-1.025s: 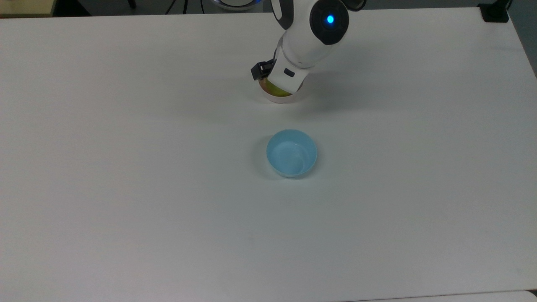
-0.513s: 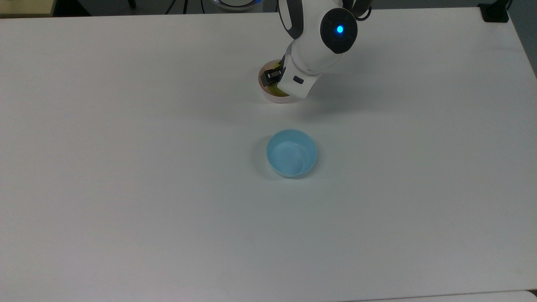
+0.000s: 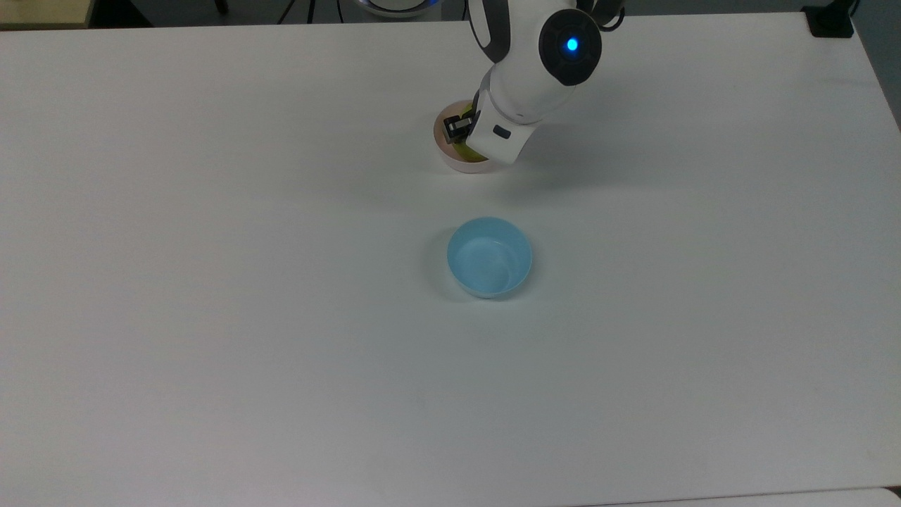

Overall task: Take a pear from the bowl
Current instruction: 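Lift the green pear up out of the pink bowl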

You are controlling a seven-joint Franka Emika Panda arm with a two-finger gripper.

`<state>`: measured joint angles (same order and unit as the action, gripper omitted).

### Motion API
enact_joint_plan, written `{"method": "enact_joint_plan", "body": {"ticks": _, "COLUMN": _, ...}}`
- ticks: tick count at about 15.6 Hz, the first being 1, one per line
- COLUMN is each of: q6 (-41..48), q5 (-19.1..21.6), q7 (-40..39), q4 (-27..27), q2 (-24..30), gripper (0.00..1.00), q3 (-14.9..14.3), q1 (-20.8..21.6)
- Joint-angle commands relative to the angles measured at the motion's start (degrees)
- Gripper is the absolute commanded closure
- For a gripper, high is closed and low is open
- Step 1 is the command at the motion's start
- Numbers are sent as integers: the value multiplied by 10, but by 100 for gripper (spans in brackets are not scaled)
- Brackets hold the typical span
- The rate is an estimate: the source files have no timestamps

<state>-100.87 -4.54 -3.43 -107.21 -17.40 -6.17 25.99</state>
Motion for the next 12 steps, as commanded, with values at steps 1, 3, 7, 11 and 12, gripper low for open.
{"method": "enact_joint_plan", "body": {"ticks": 1, "q6": 47, "q5": -3, "q7": -10, "q4": 22, "q2": 46, "gripper": 59, "q3": -2, "q1": -6}}
{"method": "enact_joint_plan", "body": {"ticks": 3, "q6": 75, "q5": 3, "q7": -25, "q4": 49, "q2": 55, "gripper": 59, "q3": -2, "q1": -21}}
{"method": "enact_joint_plan", "body": {"ticks": 7, "q6": 89, "q5": 5, "q7": -29, "q4": 98, "q2": 61, "gripper": 59, "q3": -1, "q1": -81}}
{"method": "enact_joint_plan", "body": {"ticks": 11, "q6": 41, "q5": 1, "q7": -46, "q4": 112, "q2": 49, "gripper": 59, "q3": -2, "q1": -150}}
{"method": "enact_joint_plan", "body": {"ticks": 12, "q6": 27, "q5": -2, "q7": -53, "q4": 111, "q2": 44, "gripper": 59, "q3": -2, "q1": -162}}
